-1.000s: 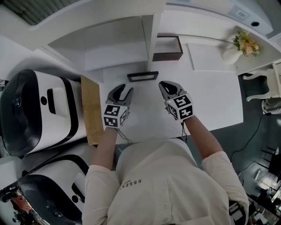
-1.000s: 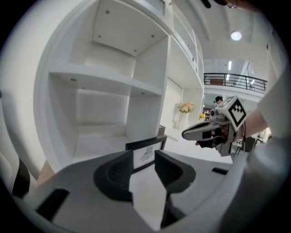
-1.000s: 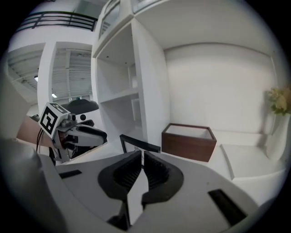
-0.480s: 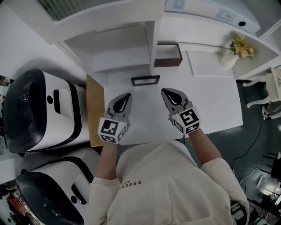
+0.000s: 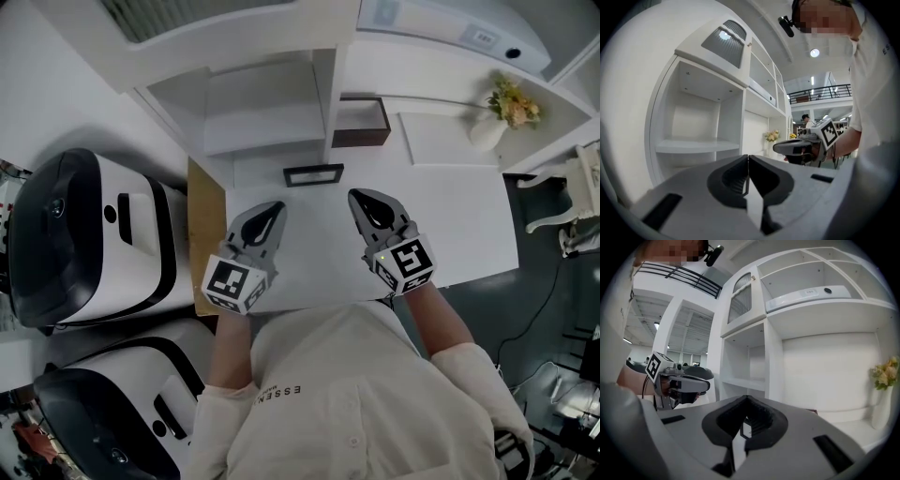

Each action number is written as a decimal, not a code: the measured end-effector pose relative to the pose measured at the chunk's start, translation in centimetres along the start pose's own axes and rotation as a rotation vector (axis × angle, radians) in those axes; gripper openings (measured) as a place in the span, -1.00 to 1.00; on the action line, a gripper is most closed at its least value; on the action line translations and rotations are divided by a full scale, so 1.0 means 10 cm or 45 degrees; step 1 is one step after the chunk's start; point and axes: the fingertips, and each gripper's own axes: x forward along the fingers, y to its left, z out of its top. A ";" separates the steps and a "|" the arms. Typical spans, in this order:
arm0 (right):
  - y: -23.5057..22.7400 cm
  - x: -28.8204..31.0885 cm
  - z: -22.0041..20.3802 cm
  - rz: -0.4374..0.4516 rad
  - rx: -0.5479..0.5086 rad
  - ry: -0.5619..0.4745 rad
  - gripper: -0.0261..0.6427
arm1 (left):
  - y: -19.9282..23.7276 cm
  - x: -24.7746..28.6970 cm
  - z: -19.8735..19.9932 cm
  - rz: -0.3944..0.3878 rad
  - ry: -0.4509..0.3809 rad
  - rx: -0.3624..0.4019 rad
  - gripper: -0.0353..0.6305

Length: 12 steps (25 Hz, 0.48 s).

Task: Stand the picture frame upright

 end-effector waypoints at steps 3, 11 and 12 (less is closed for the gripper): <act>0.01 -0.01 0.02 -0.003 -0.011 -0.003 -0.88 | 0.02 -0.01 0.00 0.002 -0.001 0.008 -0.88; -0.03 -0.05 0.05 -0.025 0.018 -0.019 -0.88 | 0.02 0.01 0.03 0.002 0.011 0.019 -0.88; -0.04 -0.05 0.05 -0.028 0.022 -0.021 -0.88 | 0.02 0.01 0.04 0.005 0.012 0.019 -0.88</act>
